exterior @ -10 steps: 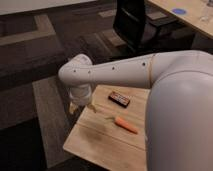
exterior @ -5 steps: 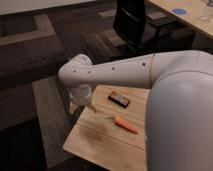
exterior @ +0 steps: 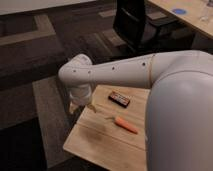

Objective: Place the pepper in the ceramic bowl

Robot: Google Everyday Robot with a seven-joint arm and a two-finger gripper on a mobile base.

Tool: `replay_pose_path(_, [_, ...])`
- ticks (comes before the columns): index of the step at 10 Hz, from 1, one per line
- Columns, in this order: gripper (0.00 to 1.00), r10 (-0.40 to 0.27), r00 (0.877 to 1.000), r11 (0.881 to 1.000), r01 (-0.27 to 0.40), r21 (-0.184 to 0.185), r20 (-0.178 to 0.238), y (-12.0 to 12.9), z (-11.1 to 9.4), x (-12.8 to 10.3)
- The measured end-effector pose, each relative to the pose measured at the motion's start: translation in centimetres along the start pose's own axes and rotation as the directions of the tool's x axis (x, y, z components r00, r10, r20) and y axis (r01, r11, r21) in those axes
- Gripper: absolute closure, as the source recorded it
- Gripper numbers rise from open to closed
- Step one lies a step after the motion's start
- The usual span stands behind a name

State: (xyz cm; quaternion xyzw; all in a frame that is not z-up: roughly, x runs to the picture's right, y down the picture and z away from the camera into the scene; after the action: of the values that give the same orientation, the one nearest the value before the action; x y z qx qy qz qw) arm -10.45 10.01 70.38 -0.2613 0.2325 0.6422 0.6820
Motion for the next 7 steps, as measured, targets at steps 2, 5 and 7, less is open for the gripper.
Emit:
replay_pose_path(2, [0.35, 0.000, 1.000, 1.000, 0.000, 0.000, 0.000, 0.0, 0.0, 0.0])
replay_pose_path(5, [0.35, -0.019, 1.000, 1.000, 0.019, 0.021, -0.009, -0.4, 0.0, 0.2])
replay_pose_path(7, [0.35, -0.080, 0.996, 0.993, 0.082, 0.089, -0.026, -2.7, -0.8, 0.8])
